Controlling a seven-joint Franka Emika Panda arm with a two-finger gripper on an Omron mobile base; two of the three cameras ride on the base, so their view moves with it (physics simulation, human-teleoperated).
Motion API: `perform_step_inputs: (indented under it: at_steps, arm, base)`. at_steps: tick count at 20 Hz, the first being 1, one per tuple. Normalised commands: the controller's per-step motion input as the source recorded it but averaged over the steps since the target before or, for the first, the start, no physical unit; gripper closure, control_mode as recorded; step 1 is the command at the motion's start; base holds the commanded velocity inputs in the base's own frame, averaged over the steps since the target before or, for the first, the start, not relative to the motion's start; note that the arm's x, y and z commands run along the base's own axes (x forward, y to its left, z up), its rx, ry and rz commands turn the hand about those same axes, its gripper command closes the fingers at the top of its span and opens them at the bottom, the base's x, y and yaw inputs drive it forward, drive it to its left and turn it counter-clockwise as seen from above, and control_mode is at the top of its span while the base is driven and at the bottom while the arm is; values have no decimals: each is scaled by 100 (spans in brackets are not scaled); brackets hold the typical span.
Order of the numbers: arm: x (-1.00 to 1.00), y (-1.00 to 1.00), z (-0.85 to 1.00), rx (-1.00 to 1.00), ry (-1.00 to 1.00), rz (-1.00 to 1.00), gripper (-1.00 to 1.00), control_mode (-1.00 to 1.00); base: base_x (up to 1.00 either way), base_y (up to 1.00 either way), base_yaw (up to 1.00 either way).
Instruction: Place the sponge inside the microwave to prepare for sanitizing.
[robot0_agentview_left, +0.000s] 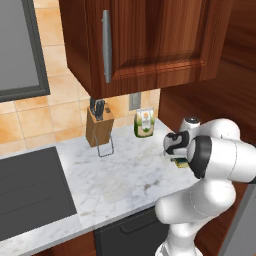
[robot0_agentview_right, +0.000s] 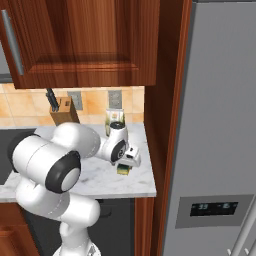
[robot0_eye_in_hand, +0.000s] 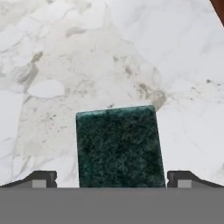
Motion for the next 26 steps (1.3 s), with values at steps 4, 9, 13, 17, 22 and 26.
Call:
perform_step_inputs:
  at_steps: [4,9,13,17,22,26]
  arm:
    - [0,0,-18,7,0,0,100,-100]
    - [0,0,-13,3,0,0,100,-100]
    - [0,0,-11,0,0,1,100,-100]
    - [0,10,3,-1,0,1,100,-100]
    - [-14,4,47,-10,0,0,100,-100]
    - [-79,8,84,0,8,0,100,-100]
  base:
    - [0,0,0]
    - [0,0,0]
    - [0,0,0]
    - [0,0,0]
    - [0,0,0]
    - [0,0,0]
